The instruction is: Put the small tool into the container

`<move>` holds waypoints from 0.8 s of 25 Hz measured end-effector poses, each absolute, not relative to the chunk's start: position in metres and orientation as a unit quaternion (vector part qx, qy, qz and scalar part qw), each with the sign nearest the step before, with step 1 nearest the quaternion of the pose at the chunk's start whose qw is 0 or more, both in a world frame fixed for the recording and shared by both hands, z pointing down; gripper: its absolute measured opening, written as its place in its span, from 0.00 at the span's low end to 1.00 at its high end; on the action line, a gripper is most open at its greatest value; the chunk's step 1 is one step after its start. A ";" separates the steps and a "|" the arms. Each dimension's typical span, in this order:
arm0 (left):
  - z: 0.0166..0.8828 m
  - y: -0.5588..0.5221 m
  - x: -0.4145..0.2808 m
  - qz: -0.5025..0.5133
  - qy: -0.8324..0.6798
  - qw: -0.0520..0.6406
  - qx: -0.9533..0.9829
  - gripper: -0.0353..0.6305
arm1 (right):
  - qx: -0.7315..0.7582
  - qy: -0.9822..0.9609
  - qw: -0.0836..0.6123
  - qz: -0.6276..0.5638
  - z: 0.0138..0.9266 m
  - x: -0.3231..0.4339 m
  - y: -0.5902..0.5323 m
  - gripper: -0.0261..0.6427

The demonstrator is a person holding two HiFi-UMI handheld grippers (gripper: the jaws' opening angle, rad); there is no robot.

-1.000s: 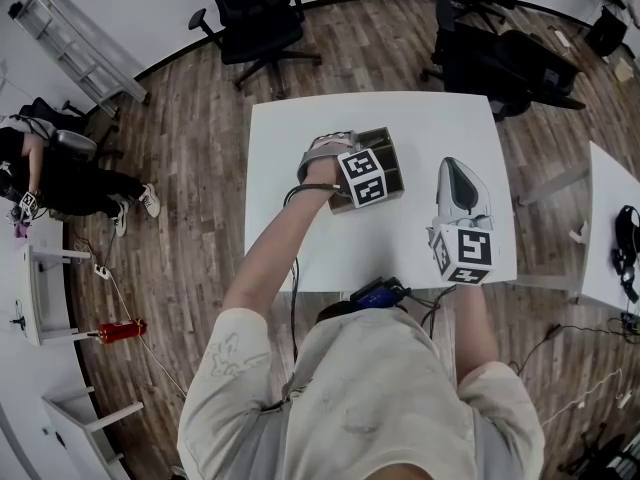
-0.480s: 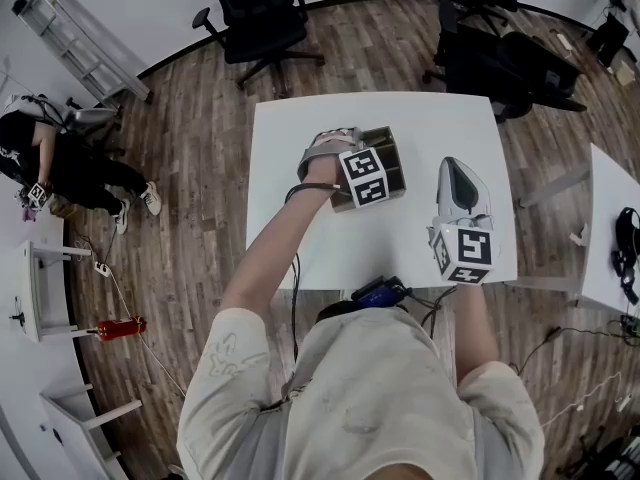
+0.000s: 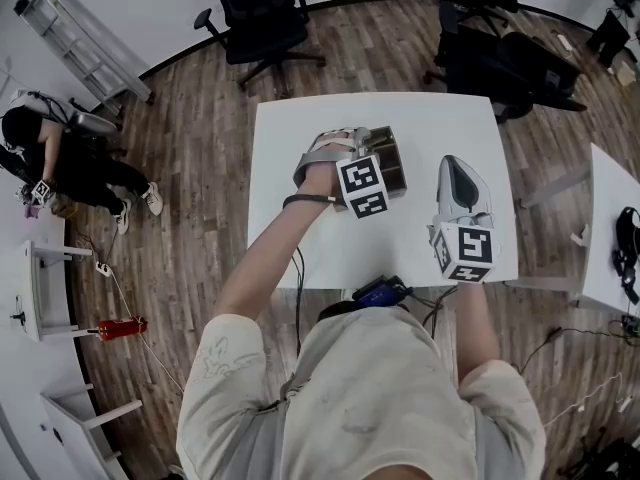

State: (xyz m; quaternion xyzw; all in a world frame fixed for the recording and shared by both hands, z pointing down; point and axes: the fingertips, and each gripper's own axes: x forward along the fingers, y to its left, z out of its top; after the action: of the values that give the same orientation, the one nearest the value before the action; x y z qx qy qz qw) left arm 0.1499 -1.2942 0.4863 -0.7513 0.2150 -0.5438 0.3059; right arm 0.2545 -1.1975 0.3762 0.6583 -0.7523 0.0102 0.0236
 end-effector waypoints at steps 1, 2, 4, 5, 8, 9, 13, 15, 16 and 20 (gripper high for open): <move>0.479 -1.291 0.150 -0.533 0.221 0.303 -0.759 0.25 | 0.658 -0.752 0.023 0.010 0.375 0.254 -1.197 0.05; 0.473 -1.289 0.152 -0.522 0.227 0.299 -0.765 0.25 | 0.658 -0.752 0.023 0.010 0.376 0.256 -1.198 0.05; 0.464 -1.286 0.156 -0.502 0.242 0.289 -0.778 0.24 | 0.658 -0.753 0.024 0.010 0.378 0.259 -1.200 0.05; 0.460 -1.283 0.156 -0.492 0.250 0.283 -0.784 0.23 | 0.657 -0.753 0.024 0.010 0.379 0.259 -1.200 0.05; 0.449 -1.276 0.159 -0.456 0.270 0.266 -0.806 0.21 | 0.655 -0.755 0.024 0.009 0.383 0.259 -1.201 0.05; 0.447 -1.274 0.161 -0.444 0.275 0.262 -0.811 0.20 | 0.655 -0.755 0.024 0.009 0.385 0.261 -1.202 0.05; 0.442 -1.271 0.170 -0.387 0.305 0.253 -0.833 0.17 | 0.653 -0.757 0.025 0.010 0.394 0.267 -1.207 0.05; 0.435 -1.269 0.173 -0.351 0.324 0.241 -0.845 0.17 | 0.653 -0.757 0.026 0.011 0.396 0.271 -1.208 0.05; 0.432 -1.269 0.174 -0.337 0.332 0.236 -0.849 0.17 | 0.653 -0.757 0.027 0.011 0.397 0.275 -1.209 0.05; 0.418 -1.267 0.171 -0.295 0.359 0.225 -0.857 0.17 | 0.654 -0.756 0.028 0.013 0.398 0.281 -1.212 0.05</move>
State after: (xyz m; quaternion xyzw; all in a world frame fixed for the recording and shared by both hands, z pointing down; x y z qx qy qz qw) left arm 0.1707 -1.2670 0.4183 -0.8568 0.3585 -0.2947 0.2247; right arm 0.2811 -1.2118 0.3983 0.6541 -0.7558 0.0130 0.0282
